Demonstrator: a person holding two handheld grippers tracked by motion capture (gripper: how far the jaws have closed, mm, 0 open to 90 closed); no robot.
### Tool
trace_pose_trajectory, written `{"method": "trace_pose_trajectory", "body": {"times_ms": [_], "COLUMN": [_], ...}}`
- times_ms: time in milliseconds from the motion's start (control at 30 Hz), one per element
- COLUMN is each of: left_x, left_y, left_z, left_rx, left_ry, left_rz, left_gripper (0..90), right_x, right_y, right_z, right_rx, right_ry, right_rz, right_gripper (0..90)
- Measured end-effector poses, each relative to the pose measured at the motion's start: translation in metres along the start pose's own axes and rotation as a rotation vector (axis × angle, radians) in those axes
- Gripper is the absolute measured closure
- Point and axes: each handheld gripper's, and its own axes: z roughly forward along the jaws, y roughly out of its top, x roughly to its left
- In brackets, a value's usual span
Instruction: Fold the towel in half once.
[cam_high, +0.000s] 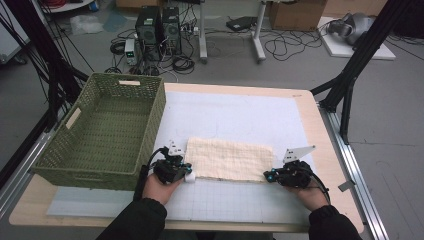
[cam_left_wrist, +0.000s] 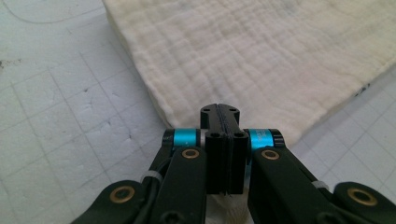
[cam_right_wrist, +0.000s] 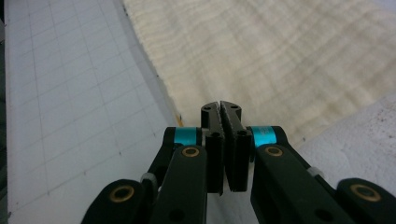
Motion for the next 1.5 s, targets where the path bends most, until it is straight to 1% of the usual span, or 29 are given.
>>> {"method": "trace_pose_trajectory", "body": {"times_ms": [133, 167, 200, 267, 400, 467, 533, 567, 667, 700, 733, 800, 833, 867, 900, 967, 1000, 1033, 1067, 1100, 1167, 1233, 1267, 1367, 1467, 1500], "left_x": [-0.001, -0.002, -0.002, -0.002, -0.002, -0.002, -0.001, -0.001, 0.001, 0.001, 0.002, 0.003, 0.004, 0.005, 0.007, 0.011, 0.014, 0.017, 0.019, 0.021, 0.022, 0.021, 0.021, 0.021, 0.019, 0.019], "left_y": [0.000, 0.000, 0.000, 0.001, 0.006, 0.010, 0.014, 0.017, 0.024, 0.026, 0.029, 0.035, 0.038, 0.040, 0.042, 0.044, 0.044, 0.043, 0.041, 0.041, 0.041, 0.040, 0.040, 0.040, 0.040, 0.040], "left_z": [0.000, 0.000, 0.000, -0.001, -0.003, -0.002, 0.001, 0.002, 0.008, 0.010, 0.014, 0.020, 0.023, 0.026, 0.029, 0.033, 0.034, 0.036, 0.038, 0.038, 0.039, 0.039, 0.039, 0.039, 0.040, 0.040], "left_rx": [-0.002, -0.004, -0.011, -0.027, -0.060, -0.068, -0.084, -0.090, -0.121, -0.117, -0.119, -0.128, -0.123, -0.123, -0.119, -0.102, -0.093, -0.077, -0.059, -0.050, -0.051, -0.048, -0.048, -0.049, -0.045, -0.045], "left_ry": [0.007, 0.009, 0.009, 0.011, 0.013, 0.015, 0.034, 0.041, 0.062, 0.064, 0.075, 0.081, 0.094, 0.106, 0.113, 0.134, 0.133, 0.133, 0.145, 0.144, 0.144, 0.151, 0.151, 0.151, 0.165, 0.165], "left_rz": [0.011, 0.011, 0.016, 0.016, 0.021, 0.020, 0.023, 0.024, 0.011, 0.009, 0.009, -0.015, -0.009, -0.014, -0.025, -0.030, -0.047, -0.052, -0.050, -0.055, -0.063, -0.052, -0.051, -0.050, -0.031, -0.034], "left_gripper": [88.5, 88.3, 87.3, 84.1, 78.8, 77.7, 78.3, 80.2, 87.7, 88.7, 89.4, 89.4, 89.4, 89.5, 89.5, 89.5, 89.6, 89.5, 89.6, 89.6, 89.6, 89.6, 89.6, 89.5, 89.5, 89.5], "right_x": [-0.001, -0.001, -0.001, -0.001, -0.003, -0.006, -0.009, -0.011, -0.018, -0.021, -0.024, -0.031, -0.036, -0.040, -0.045, -0.052, -0.054, -0.057, -0.059, -0.062, -0.065, -0.068, -0.069, -0.071, -0.071, -0.072], "right_y": [-0.002, -0.002, -0.002, -0.001, 0.002, 0.004, 0.009, 0.011, 0.023, 0.027, 0.032, 0.043, 0.048, 0.052, 0.055, 0.058, 0.058, 0.057, 0.055, 0.052, 0.049, 0.046, 0.043, 0.037, 0.031, 0.030], "right_z": [0.001, 0.001, 0.000, -0.001, -0.005, -0.007, -0.007, -0.007, -0.005, -0.003, -0.001, 0.005, 0.008, 0.011, 0.015, 0.022, 0.024, 0.027, 0.029, 0.031, 0.031, 0.031, 0.029, 0.026, 0.022, 0.022], "right_rx": [-0.006, -0.011, -0.014, -0.038, -0.076, -0.096, -0.105, -0.111, -0.112, -0.117, -0.120, -0.118, -0.112, -0.113, -0.115, -0.101, -0.085, -0.075, -0.061, -0.044, -0.031, -0.022, -0.027, -0.050, -0.068, -0.072], "right_ry": [0.005, 0.003, 0.004, 0.015, 0.004, 0.000, -0.013, -0.022, -0.049, -0.049, -0.055, -0.069, -0.079, -0.093, -0.095, -0.104, -0.111, -0.109, -0.113, -0.116, -0.124, -0.134, -0.131, -0.131, -0.133, -0.132], "right_rz": [0.013, 0.010, 0.021, 0.023, 0.027, 0.040, 0.040, 0.037, 0.039, 0.040, 0.041, 0.048, 0.050, 0.061, 0.076, 0.095, 0.103, 0.111, 0.122, 0.128, 0.139, 0.145, 0.158, 0.168, 0.185, 0.186], "right_gripper": [87.1, 83.6, 81.1, 77.2, 71.3, 70.6, 71.6, 73.2, 81.4, 84.2, 85.7, 87.5, 87.9, 88.3, 88.4, 88.8, 89.1, 89.1, 89.1, 89.1, 89.1, 89.0, 89.1, 89.0, 88.8, 88.5]}}
